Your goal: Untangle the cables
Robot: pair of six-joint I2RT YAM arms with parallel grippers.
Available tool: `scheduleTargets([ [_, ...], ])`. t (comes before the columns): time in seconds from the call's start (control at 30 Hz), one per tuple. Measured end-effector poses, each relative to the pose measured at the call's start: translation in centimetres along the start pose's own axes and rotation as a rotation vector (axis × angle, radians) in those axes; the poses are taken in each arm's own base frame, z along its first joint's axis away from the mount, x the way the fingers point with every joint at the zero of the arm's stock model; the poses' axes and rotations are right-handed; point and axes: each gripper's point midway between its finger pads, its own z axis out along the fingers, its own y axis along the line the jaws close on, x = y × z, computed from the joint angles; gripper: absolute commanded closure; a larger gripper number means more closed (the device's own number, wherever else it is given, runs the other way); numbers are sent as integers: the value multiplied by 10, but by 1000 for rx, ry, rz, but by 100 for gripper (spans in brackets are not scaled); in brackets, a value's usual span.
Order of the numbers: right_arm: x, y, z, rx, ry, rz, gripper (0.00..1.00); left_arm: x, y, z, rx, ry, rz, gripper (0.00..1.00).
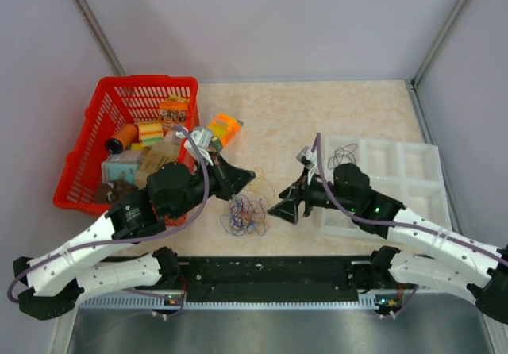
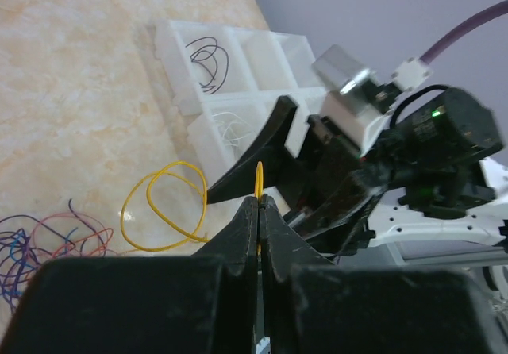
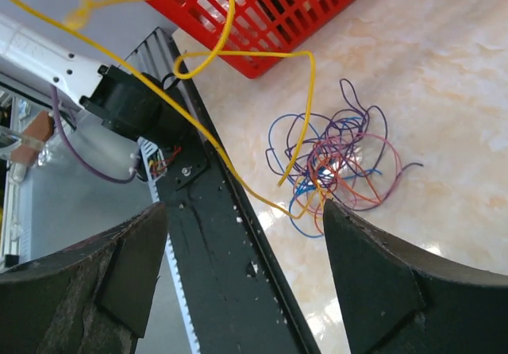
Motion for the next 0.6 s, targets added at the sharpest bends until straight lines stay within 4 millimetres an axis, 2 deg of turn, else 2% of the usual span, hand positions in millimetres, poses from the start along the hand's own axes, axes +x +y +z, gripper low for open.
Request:
scheduleTargets([
  [0.17, 16, 6, 34, -37, 44, -34, 28, -22, -18, -10, 43, -45, -33, 100],
  [0.27, 19, -3, 46, 9, 36, -37, 29, -36, -29, -16, 71, -73, -44, 100],
  [0.43, 3, -12, 55, 60, -21, -63, 39, -52, -43, -23, 102, -105, -54, 100],
  [0.57, -23, 1, 62, 18, -71, -102, 41, -60, -50, -24, 114, -119, -53, 100],
  [0.6, -30, 6, 62, 1, -90, -113, 46, -63, -52, -24, 116, -123, -47, 100],
])
